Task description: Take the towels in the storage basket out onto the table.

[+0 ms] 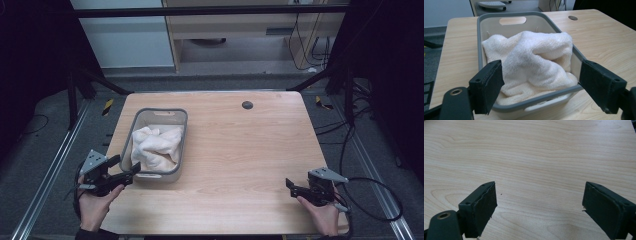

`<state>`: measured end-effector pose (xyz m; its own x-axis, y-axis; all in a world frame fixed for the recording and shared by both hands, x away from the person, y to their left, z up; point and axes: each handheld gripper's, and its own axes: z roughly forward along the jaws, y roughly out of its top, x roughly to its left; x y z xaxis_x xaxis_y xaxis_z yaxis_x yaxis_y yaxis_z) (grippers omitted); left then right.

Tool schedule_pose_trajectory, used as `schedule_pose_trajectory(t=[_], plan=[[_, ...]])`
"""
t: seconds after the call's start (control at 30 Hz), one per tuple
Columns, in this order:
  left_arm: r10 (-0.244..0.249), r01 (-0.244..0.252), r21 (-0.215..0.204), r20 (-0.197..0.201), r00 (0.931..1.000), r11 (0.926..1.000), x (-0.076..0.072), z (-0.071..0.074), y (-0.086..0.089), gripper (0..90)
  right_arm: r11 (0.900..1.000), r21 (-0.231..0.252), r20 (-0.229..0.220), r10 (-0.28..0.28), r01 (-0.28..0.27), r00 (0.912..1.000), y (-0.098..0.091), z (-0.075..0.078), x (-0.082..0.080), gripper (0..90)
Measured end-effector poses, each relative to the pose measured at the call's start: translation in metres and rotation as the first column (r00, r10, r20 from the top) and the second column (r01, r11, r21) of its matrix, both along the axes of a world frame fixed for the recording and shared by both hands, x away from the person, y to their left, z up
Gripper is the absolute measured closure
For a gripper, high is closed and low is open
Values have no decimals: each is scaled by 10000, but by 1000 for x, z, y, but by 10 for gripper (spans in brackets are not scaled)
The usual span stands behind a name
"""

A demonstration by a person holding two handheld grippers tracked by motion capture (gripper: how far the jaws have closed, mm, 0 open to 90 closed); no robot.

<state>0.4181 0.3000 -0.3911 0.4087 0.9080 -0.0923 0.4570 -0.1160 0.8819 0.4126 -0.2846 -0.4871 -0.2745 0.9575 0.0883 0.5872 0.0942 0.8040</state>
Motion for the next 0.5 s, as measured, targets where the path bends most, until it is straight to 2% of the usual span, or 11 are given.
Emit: schedule_pose_trajectory(t=[0.27,0.5], plan=[[-91,91,13,-339,9994,10000,24,5,-10,184,9999,-140,-111,44,-46,9999,1,-1,1,116],[-99,121,318,-686,9976,9994,45,9,-21,171,9999,-111,-183,64,-66,9998,1,-1,1,112]])
